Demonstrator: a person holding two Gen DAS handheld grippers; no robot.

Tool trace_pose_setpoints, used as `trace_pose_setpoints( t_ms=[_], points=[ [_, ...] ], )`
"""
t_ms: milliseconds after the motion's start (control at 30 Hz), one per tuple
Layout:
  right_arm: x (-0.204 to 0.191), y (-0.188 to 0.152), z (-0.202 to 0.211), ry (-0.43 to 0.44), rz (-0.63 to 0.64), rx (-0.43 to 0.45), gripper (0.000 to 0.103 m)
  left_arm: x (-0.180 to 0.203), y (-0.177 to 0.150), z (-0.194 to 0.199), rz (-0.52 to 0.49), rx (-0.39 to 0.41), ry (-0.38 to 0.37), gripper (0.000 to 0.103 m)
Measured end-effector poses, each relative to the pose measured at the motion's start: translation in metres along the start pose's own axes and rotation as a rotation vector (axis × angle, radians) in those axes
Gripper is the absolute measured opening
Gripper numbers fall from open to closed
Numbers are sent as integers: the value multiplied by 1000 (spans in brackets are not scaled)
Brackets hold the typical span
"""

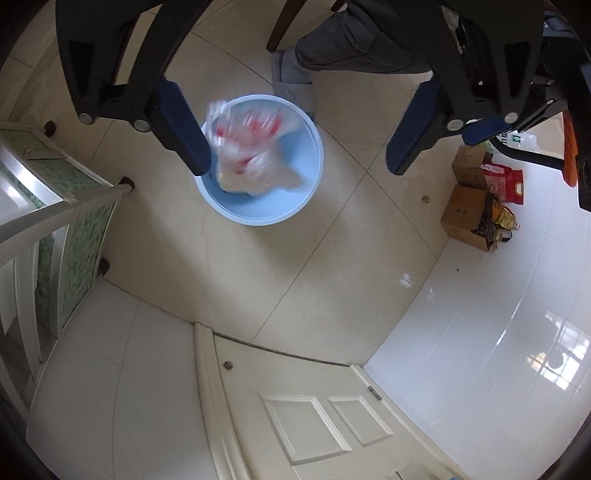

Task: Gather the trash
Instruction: 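Open both tools to drop the tissue and bag into the bucket, then move both tools back to the trash on the table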

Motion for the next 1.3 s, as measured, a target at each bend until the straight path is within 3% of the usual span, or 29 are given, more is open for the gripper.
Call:
trace_pose_setpoints(
  t_ms=[233,533,633,733,967,1300],
  points=[
    [-7,-7,17,-57,14,21,103,-13,-2,42,46,92,57,87],
    [-61,-18,77,-34,83,124,103,-47,-65,148,95,278,54,88],
    [-98,-20,104,-11,145,170,103,-67,-98,187,130,355,46,89],
    [-142,-23,130,22,216,218,103,-93,-133,234,178,455,70,97],
    [-245,-46,169,97,393,286,103,-155,-217,309,319,606,131,99],
    [-389,-118,197,248,639,322,103,-220,-375,377,530,755,233,101]
  ],
)
Point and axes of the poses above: each gripper's, at about its wrist camera, not at the fingertips, and z roughly against the way its jaws point, x to its right, y to its top, the point moved 9 cm from there along -z, roughly the way its jaws point, and after that the axes turned 10 degrees about y, right-handed, at the moved point
